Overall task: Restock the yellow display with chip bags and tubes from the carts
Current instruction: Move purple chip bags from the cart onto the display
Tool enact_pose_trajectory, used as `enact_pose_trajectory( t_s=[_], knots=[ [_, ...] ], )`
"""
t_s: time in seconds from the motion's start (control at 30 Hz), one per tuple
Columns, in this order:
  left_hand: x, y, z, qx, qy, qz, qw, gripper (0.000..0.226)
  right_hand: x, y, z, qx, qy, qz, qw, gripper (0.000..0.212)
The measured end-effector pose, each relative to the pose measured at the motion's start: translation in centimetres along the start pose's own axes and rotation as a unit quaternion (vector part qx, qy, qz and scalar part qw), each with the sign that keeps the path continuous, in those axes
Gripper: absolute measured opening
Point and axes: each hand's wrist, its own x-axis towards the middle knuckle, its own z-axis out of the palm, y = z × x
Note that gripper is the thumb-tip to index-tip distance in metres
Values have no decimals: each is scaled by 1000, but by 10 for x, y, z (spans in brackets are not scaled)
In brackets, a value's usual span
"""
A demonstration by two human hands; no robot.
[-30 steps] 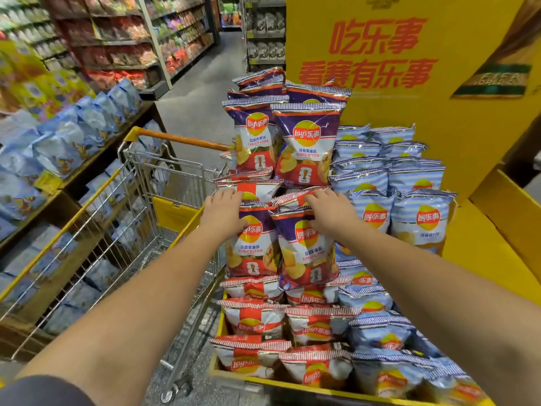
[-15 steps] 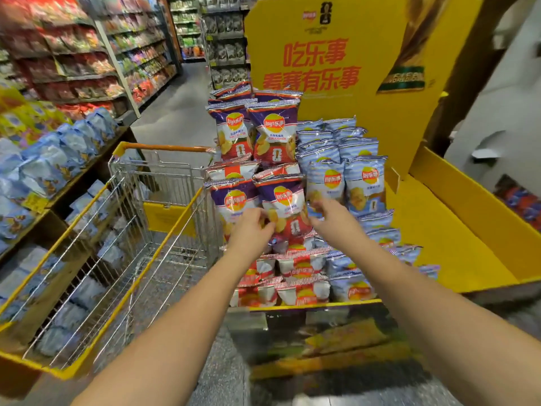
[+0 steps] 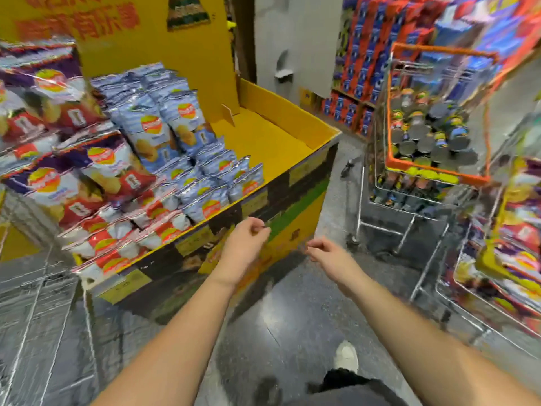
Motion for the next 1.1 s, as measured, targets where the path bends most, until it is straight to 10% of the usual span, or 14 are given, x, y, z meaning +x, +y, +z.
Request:
enact_pose_trajectory(
  t_s=[0.77,1.1],
  knots=[
    [-6,289,492,146,-335,123,923,16,-71,227,-466,41,241,149,958,12],
    [52,324,617,289,-430,186,835,16,-7,300,-525,-140,137,237,952,23]
  ],
)
